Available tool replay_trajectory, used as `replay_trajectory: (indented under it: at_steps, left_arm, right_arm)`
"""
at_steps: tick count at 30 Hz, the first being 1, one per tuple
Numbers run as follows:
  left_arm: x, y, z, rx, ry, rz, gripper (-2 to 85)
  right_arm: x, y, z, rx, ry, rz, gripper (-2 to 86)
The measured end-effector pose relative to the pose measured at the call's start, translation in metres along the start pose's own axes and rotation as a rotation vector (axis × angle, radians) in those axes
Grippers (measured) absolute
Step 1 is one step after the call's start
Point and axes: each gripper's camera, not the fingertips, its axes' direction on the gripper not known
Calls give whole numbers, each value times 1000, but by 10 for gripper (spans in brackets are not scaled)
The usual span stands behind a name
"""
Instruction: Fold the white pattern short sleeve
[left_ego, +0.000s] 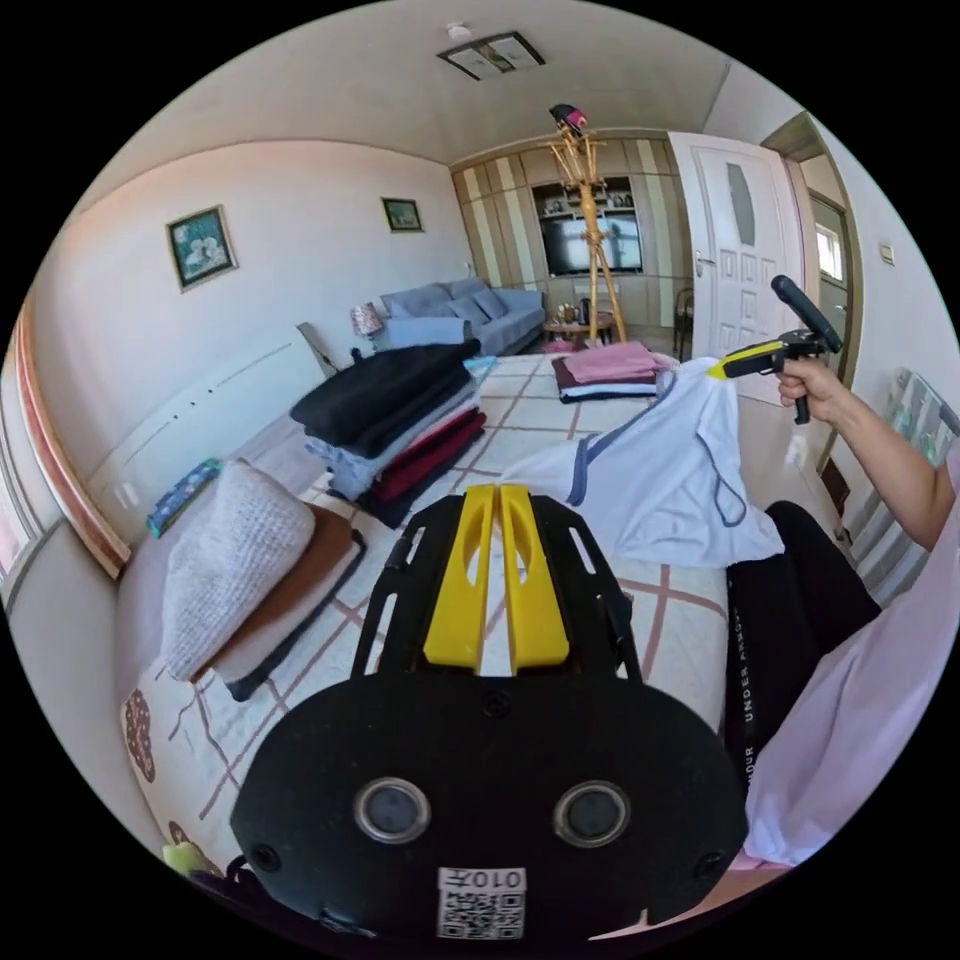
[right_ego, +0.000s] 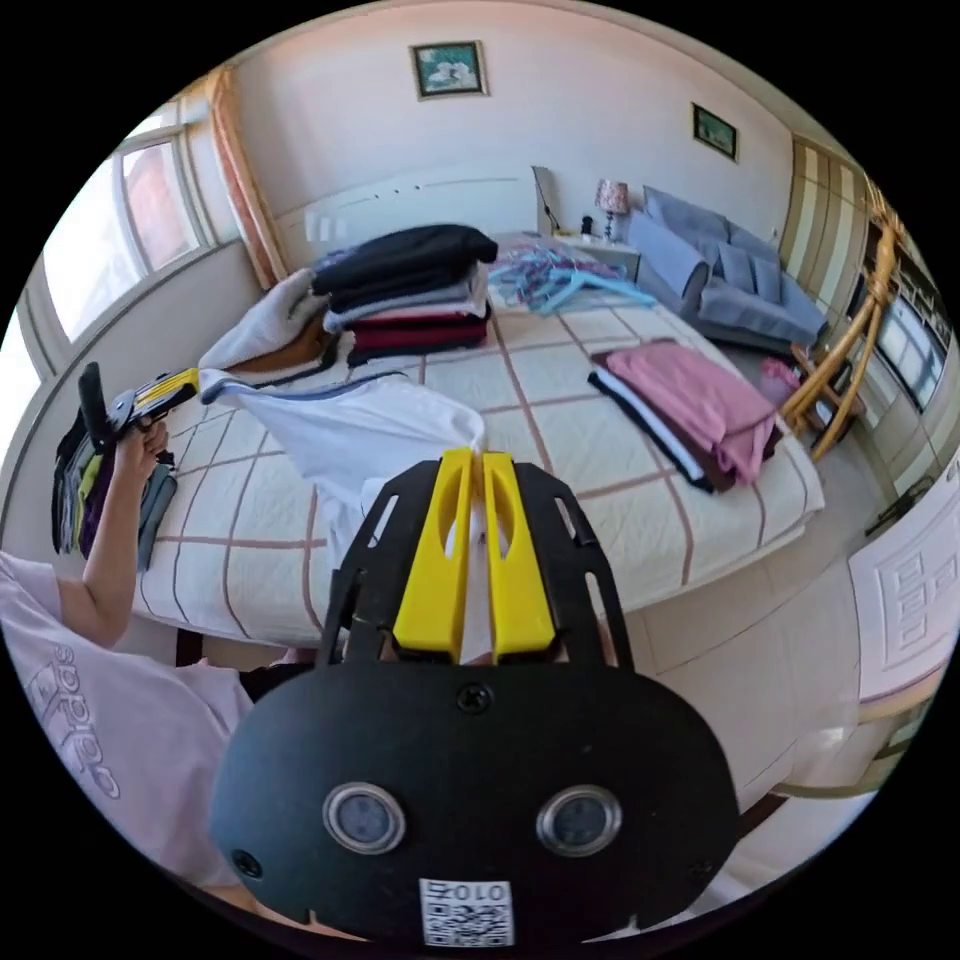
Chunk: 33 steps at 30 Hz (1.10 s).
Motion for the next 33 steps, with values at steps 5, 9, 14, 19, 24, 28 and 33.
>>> replay_trajectory:
  at_steps: [5,9,14,19,24,28,33]
  left_arm:
    - [-30,-37,-114,222,-126,36,-2]
    - [-25,-64,-242,439,-269,95,-3]
    - [4,-57,-368,623,-350,163,-3]
    - [42,-29,-462,699,-410,228,-2]
    - [61,-18,-534,718,-464,256,-2]
    - [65,-24,-572,689,-486,295,-2]
    - [53,-42,-553,560,-445,301,-2]
  right_arm:
    - [-47,-3,-138,252,87,-223,40]
    - [-92,30,-232,442,193,-338,39]
    - [-133,116,-315,610,196,-415,39]
    - [-166,181,-345,647,220,-460,39]
    - [-204,222,-375,726,291,-522,39]
    - [-225,236,-388,780,368,-550,38]
    - [-220,232,-377,780,323,-539,37]
